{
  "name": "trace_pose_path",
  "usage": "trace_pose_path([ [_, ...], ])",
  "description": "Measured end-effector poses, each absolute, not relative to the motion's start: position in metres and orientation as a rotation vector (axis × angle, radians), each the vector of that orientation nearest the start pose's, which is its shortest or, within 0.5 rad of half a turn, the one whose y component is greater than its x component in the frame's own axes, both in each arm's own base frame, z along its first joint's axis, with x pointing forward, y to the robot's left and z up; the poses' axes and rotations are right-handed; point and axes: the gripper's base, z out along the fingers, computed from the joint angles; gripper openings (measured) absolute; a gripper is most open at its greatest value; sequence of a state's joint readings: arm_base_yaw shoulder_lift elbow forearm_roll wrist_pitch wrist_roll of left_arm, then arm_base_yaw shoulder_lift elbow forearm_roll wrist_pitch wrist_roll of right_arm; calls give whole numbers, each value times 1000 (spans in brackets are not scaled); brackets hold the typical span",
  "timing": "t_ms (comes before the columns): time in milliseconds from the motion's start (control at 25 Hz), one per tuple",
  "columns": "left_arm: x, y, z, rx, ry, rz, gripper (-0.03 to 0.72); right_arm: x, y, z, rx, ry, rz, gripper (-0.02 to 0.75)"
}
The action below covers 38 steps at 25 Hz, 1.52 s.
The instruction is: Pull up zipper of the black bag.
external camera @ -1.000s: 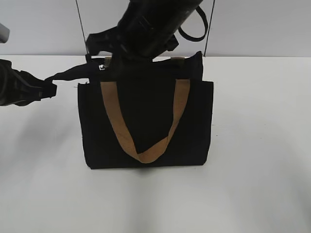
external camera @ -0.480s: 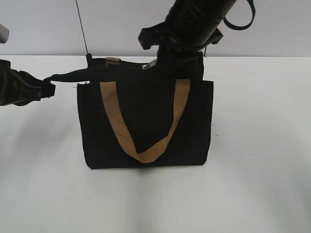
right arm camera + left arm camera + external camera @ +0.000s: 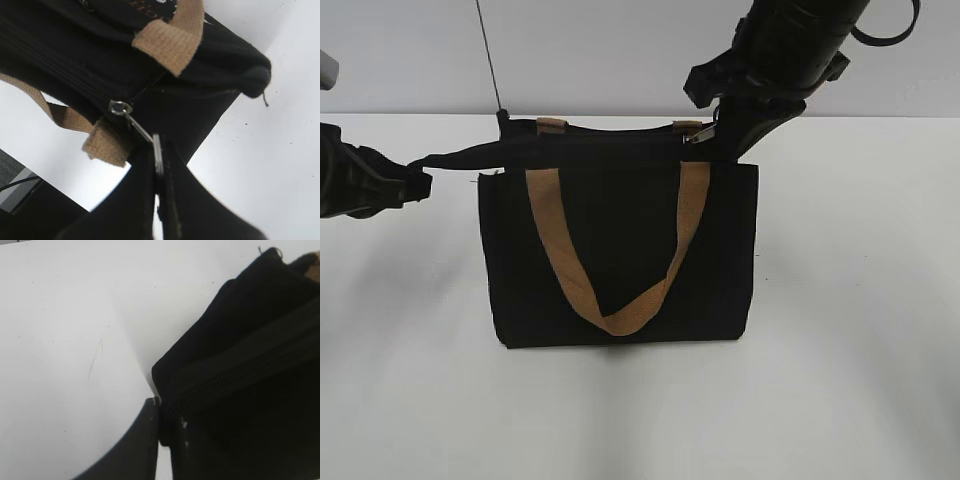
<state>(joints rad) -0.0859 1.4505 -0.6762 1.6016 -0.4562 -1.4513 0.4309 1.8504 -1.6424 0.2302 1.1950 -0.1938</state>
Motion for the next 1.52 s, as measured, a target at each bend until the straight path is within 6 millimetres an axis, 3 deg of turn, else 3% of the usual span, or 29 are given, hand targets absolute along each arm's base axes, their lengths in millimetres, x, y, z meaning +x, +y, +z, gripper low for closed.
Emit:
trace_pose_path([
  [240, 270, -63, 213, 500, 2175, -475, 28, 344, 180, 293, -820, 2770, 373, 2],
  [320, 271, -61, 213, 483, 2180, -453, 81, 344, 179, 294, -842, 2763, 365, 88],
  [400, 272, -60, 212, 470, 2184, -435, 230, 343, 179, 295, -891, 2743, 371, 249],
  [520, 272, -59, 212, 466, 2186, -428, 529, 342, 180, 297, -918, 2728, 403, 484],
  [600, 272, -59, 212, 468, 2187, -424, 611, 341, 180, 299, -922, 2721, 414, 557],
  [720, 272, -58, 211, 476, 2191, -409, 598, 336, 177, 309, -923, 2692, 402, 589],
  [920, 269, -59, 221, 457, 2183, -297, 577, 319, 161, 348, -920, 2587, 282, 588],
  [1200, 248, -99, 249, 481, 2060, -186, 562, 280, 136, 403, -813, 2454, 209, 588],
  [1280, 249, -102, 246, 433, 2064, -88, 561, 266, 129, 403, -806, 2461, 191, 588],
  [1360, 252, -101, 236, 422, 2110, 13, 560, 252, 121, 390, -815, 2499, 164, 588],
  [1520, 248, -95, 213, 392, 2313, 97, 560, 226, 108, 367, -821, 2536, 151, 588],
])
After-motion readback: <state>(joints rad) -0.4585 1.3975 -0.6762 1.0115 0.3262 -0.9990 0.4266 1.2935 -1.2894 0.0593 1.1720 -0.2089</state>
